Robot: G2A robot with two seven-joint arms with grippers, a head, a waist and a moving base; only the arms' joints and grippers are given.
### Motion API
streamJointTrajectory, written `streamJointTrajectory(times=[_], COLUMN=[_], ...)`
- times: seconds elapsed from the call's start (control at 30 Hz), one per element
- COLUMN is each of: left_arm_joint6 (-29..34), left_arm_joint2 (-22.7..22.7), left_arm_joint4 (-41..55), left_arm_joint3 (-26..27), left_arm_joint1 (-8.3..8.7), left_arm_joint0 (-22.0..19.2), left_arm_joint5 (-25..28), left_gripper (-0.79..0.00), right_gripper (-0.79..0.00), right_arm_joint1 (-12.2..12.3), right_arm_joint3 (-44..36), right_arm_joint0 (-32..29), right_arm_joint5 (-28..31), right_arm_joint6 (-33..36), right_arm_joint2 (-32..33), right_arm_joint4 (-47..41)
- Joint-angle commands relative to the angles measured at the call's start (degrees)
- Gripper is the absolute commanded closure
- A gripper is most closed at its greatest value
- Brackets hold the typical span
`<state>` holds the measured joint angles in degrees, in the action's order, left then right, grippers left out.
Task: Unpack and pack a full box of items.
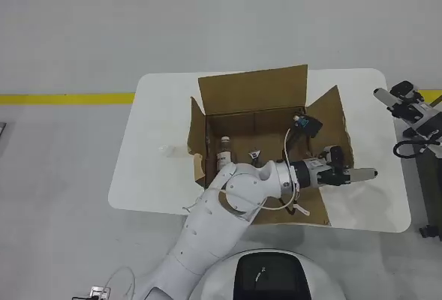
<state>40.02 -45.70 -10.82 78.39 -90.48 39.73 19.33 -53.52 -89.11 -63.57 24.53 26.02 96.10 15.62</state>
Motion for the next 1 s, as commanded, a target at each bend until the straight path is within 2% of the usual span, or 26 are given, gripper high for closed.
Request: streamJointTrajectory(times=[0.0, 0.17, 0.3, 0.47, 0.5, 0.53, 0.63, 0.67, 0.97], left_arm_joint6=[0.2, 0.16, 0.08, 0.42, 0.5, 0.61, 0.89, 1.04, 0.94], left_arm_joint2=[0.73, 1.37, 1.48, 1.85, 1.93, 2.01, 2.26, 2.37, 1.66], left_arm_joint4=[0.29, 0.32, 0.25, 0.07, 0.15, 0.16, 0.35, 0.37, -0.29], left_arm_joint3=[-0.91, -2.01, -2.3, -2.89, -2.95, -3.06, -3.46, -3.56, -3.51], left_arm_joint1=[-0.25, -0.6, -0.73, -0.88, -0.92, -0.96, -1.1, -1.15, -1.13], left_arm_joint0=[-0.47, -1.2, -1.36, -1.35, -1.38, -1.46, -1.65, -1.72, -1.72], left_arm_joint5=[0.35, 0.46, 0.36, 0.35, 0.45, 0.51, 0.67, 0.74, 0.31], left_gripper=[-0.785, -0.785, -0.785, -0.785, -0.785, -0.785, -0.785, -0.785, -0.785], right_gripper=[-0.785, -0.785, -0.785, -0.785, -0.653, -0.379, -0.049, 0.0, 0.0], right_arm_joint1=[0.04, 0.01, -0.17, -0.22, -0.2, -0.15, -0.16, -0.17, -0.39], right_arm_joint3=[-0.04, -0.13, -1.91, -4.19, -4.39, -4.5, -4.95, -4.54, -2.67], right_arm_joint0=[0.01, -0.12, -0.79, -0.41, -0.32, -0.23, 0.06, 0.17, -0.41], right_arm_joint5=[0.03, -0.02, -2.64, -8.76, -9.46, -10.36, -11.28, -11.56, -12.95], right_arm_joint6=[0.04, 0.01, 2.46, 9.5, 10.61, 11.73, 13.92, 13.82, 14.48], right_arm_joint2=[0.06, -0.04, -0.57, -1.23, -1.43, -1.78, -3.45, -3.79, -6.5], right_arm_joint4=[2.79, 2.55, -3.69, -13.28, -13.96, -13.82, -13.33, -12.93, -12.84])
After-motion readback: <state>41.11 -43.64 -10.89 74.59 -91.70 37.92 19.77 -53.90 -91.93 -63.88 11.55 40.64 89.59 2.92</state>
